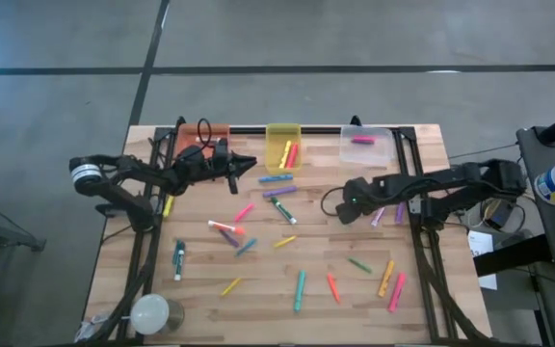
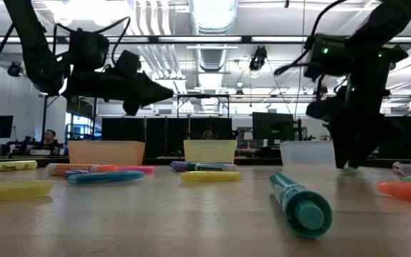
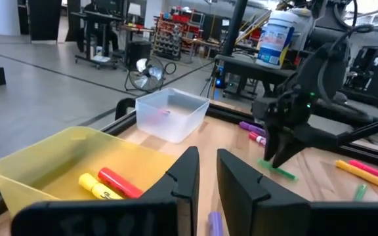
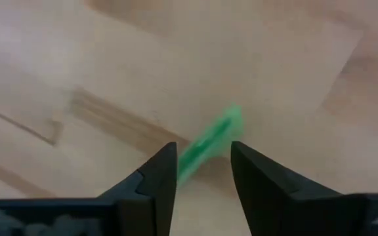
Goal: Pick & Place Markers
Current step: Put the top green pen into the transparent bin
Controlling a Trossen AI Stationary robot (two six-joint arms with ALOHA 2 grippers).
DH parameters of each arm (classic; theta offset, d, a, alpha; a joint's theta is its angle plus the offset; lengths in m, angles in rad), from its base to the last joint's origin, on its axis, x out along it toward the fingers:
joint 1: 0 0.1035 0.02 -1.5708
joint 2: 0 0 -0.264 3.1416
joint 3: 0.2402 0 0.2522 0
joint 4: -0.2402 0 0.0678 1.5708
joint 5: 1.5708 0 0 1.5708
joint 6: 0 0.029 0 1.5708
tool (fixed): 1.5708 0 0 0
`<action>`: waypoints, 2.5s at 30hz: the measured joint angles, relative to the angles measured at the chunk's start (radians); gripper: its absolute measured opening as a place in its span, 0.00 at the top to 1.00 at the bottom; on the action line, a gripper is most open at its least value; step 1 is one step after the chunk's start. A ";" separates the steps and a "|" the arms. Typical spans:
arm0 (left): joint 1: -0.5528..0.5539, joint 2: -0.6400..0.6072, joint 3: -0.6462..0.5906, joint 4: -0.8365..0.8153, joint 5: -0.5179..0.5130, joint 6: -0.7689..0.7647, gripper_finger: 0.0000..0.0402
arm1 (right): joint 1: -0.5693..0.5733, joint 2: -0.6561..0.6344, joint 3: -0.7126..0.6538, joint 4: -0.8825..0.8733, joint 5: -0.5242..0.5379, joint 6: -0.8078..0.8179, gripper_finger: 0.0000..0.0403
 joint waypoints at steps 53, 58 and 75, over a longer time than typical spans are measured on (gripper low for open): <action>-0.003 -0.006 0.005 -0.261 0.029 0.283 0.88 | -0.094 0.085 0.187 -0.009 -0.026 -0.657 0.69; -0.002 -0.006 0.005 -0.261 0.029 0.298 0.88 | -0.043 0.091 0.144 0.003 0.005 -0.574 0.71; -0.001 -0.004 0.003 -0.257 0.028 0.297 0.88 | -0.027 0.173 0.074 0.158 0.019 -0.554 0.90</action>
